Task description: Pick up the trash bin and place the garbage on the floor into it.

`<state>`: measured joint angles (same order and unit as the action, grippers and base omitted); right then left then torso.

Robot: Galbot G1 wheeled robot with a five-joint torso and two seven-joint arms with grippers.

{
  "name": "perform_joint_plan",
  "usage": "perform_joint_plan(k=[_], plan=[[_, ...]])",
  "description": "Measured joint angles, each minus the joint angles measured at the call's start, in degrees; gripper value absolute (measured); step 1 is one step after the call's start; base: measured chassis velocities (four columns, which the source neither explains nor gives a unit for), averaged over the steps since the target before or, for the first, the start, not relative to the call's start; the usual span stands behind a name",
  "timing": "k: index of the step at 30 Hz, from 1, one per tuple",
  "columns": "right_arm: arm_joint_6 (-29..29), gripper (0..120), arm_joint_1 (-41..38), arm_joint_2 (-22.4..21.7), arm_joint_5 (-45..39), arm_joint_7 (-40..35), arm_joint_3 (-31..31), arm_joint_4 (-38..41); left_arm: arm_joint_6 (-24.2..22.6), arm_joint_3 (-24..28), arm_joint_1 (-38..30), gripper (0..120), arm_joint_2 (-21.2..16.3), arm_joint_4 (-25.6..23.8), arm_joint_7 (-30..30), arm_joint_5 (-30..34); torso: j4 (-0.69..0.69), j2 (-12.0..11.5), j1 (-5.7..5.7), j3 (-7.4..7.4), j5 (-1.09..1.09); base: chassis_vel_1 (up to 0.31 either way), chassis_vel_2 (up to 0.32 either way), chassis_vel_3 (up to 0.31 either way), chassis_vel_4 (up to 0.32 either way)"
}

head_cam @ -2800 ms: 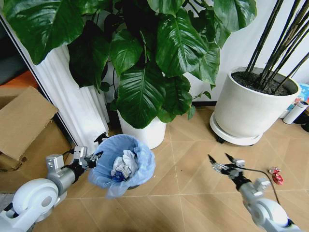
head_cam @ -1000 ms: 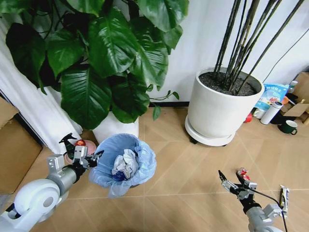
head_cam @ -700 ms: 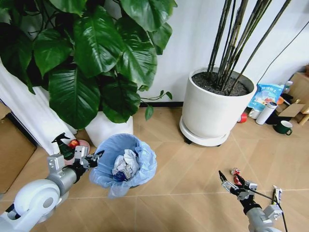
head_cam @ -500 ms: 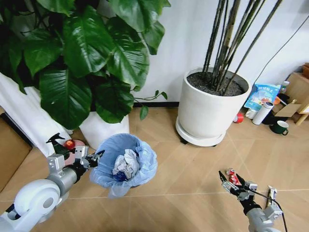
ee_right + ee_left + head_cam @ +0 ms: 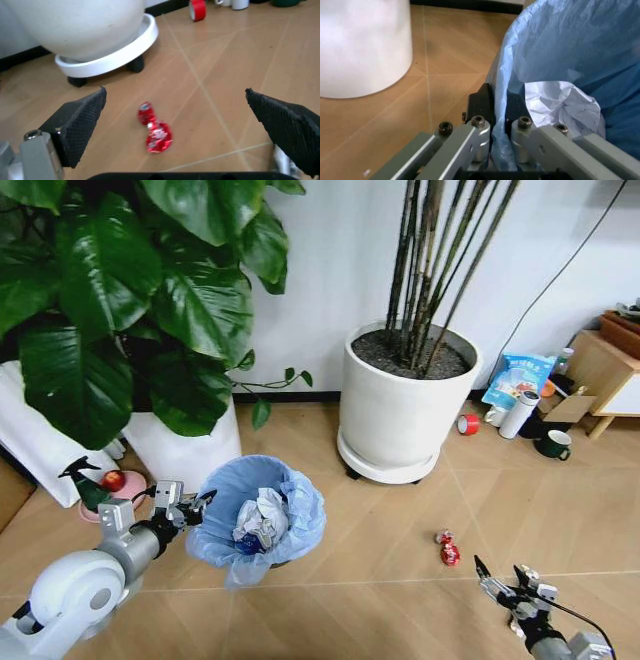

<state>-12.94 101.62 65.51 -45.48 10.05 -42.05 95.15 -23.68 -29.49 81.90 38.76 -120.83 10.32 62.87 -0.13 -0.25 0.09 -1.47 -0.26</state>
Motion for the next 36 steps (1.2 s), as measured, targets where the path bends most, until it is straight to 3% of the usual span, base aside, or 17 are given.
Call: perform_joint_plan(k=[24,29,36], plan=[[-0.15,100,-1.17,0.07,0.08,0.58,1.49,-1.91,0.01,0.03,-0.17,0,-0.47,0.46,-0.15,0.20,0.00,0.00,0.01,0.00,0.00,-0.147,-0.147,0.147,0.147],[0.20,100,-2.65,2.03,1.48,-4.26,4.65,-3.65,-0.01,-0.01,-0.27,0,-0.76,0.47,-0.04,0.41,0.00,0.00,0.00,0.00,0.00,-0.056,-0.056,0.070,0.057],[4.97,100,-6.05,4.03,2.66,-13.15,9.38,-6.70,-0.14,0.01,-0.27,0,-1.45,0.55,0.33,0.84,0.02,0.00,0.01,0.00,-0.01,0.017,0.026,-0.020,-0.031]])
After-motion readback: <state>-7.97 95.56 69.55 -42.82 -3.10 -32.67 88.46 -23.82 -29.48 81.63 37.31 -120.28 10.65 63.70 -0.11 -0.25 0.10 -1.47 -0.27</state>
